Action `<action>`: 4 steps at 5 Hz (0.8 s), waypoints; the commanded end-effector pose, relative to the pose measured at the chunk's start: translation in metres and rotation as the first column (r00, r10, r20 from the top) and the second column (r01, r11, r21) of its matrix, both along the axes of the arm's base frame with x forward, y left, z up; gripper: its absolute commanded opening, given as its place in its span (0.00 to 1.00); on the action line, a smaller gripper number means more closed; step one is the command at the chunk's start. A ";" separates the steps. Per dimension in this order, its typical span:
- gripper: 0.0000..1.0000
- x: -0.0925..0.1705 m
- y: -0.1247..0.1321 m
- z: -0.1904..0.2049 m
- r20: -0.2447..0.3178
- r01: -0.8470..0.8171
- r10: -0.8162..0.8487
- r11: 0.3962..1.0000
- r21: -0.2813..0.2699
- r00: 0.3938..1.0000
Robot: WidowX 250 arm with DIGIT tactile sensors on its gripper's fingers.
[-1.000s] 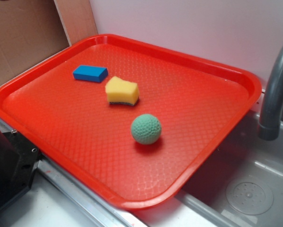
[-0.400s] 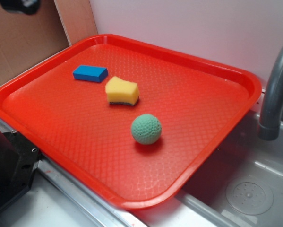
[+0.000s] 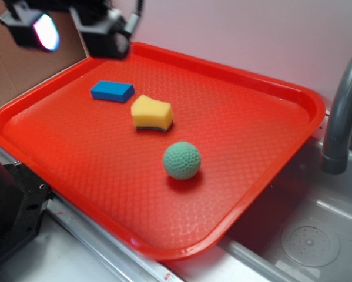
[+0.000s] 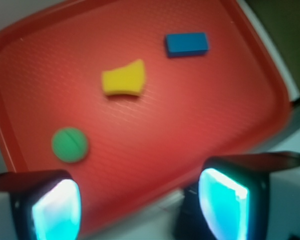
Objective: Grab the green ball.
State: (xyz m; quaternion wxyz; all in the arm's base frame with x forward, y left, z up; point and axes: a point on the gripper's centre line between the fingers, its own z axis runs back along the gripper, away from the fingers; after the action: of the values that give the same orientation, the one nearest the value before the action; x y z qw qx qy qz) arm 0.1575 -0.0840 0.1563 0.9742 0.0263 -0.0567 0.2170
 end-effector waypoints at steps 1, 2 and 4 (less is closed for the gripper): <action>1.00 0.016 -0.031 -0.051 0.046 0.060 -0.059 0.998 -0.025 0.997; 1.00 0.022 -0.039 -0.074 0.015 0.119 -0.118 0.990 -0.071 0.993; 1.00 0.043 -0.053 -0.119 -0.006 0.213 -0.217 0.962 -0.170 0.976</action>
State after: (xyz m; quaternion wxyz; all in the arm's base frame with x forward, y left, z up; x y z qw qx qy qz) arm 0.1956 -0.1355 0.0307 0.9922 -0.0505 -0.0184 0.1123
